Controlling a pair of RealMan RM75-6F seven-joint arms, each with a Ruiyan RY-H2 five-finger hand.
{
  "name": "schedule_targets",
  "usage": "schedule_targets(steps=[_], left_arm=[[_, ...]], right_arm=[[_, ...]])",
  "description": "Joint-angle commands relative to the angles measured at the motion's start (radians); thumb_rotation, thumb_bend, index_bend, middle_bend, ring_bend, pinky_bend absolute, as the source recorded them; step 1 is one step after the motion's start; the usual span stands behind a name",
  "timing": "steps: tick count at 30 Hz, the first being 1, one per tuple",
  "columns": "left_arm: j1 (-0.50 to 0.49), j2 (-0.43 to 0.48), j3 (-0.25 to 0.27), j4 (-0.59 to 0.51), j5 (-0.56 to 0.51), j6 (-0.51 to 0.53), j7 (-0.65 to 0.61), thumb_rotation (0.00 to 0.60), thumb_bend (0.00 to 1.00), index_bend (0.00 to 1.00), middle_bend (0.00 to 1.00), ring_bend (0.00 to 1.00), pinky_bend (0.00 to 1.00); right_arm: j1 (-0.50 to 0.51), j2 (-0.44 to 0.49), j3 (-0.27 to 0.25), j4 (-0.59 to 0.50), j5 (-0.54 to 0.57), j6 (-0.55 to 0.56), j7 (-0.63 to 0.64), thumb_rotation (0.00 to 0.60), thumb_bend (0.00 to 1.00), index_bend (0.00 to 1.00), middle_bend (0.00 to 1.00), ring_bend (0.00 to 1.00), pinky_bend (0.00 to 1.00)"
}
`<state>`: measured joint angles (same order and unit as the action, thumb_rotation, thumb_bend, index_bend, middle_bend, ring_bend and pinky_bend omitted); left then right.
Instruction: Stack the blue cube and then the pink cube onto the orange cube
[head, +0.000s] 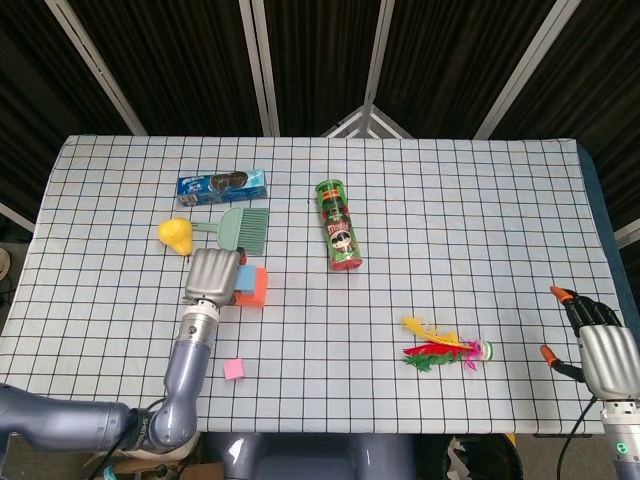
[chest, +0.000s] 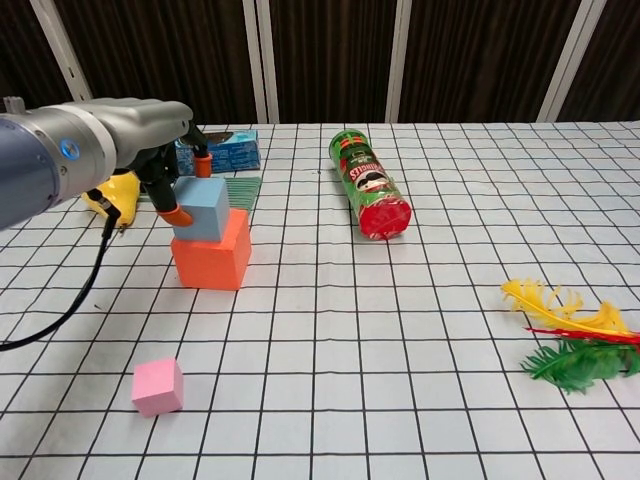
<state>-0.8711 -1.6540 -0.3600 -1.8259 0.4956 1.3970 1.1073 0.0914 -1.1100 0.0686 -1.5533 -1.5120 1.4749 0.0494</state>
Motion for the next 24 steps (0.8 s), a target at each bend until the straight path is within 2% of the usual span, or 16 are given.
schedule_targets(steps=[1,5,9,14,18,21,24], left_arm=[[-0.007,-0.003,0.002,0.007,-0.004,-0.002,-0.006,0.600,0.35,0.48,0.90,0.65,0.84],[-0.013,-0.005,0.011,0.013,-0.011,-0.005,-0.007,0.600,0.32,0.45,0.90,0.65,0.84],[-0.022,0.001,0.026,0.010,-0.016,0.006,0.012,0.600,0.26,0.37,0.90,0.64,0.83],[-0.032,0.011,0.040,-0.014,-0.017,0.024,0.032,0.600,0.24,0.30,0.89,0.63,0.83],[-0.037,0.024,0.051,-0.038,-0.015,0.042,0.052,0.600,0.21,0.20,0.88,0.62,0.82],[-0.037,0.046,0.057,-0.090,-0.009,0.082,0.072,0.600,0.21,0.11,0.88,0.62,0.82],[-0.027,0.084,0.058,-0.163,0.027,0.134,0.076,0.600,0.21,0.11,0.88,0.62,0.82]], right_arm=[[0.001,0.000,0.000,0.001,0.001,-0.002,0.000,0.600,0.30,0.15,0.20,0.22,0.24],[0.002,-0.001,0.000,0.001,0.001,-0.003,0.000,0.600,0.30,0.15,0.20,0.22,0.24],[0.003,-0.001,-0.002,0.000,-0.001,-0.006,-0.004,0.600,0.30,0.15,0.20,0.22,0.24],[0.005,0.001,-0.003,-0.006,0.001,-0.013,-0.009,0.600,0.30,0.15,0.20,0.22,0.24],[0.006,0.002,-0.004,-0.009,0.000,-0.014,-0.010,0.600,0.30,0.15,0.20,0.22,0.24],[0.005,0.004,-0.005,-0.013,-0.001,-0.014,-0.012,0.600,0.30,0.15,0.20,0.22,0.24],[0.005,0.005,-0.005,-0.014,-0.001,-0.012,-0.014,0.600,0.30,0.15,0.20,0.22,0.24]])
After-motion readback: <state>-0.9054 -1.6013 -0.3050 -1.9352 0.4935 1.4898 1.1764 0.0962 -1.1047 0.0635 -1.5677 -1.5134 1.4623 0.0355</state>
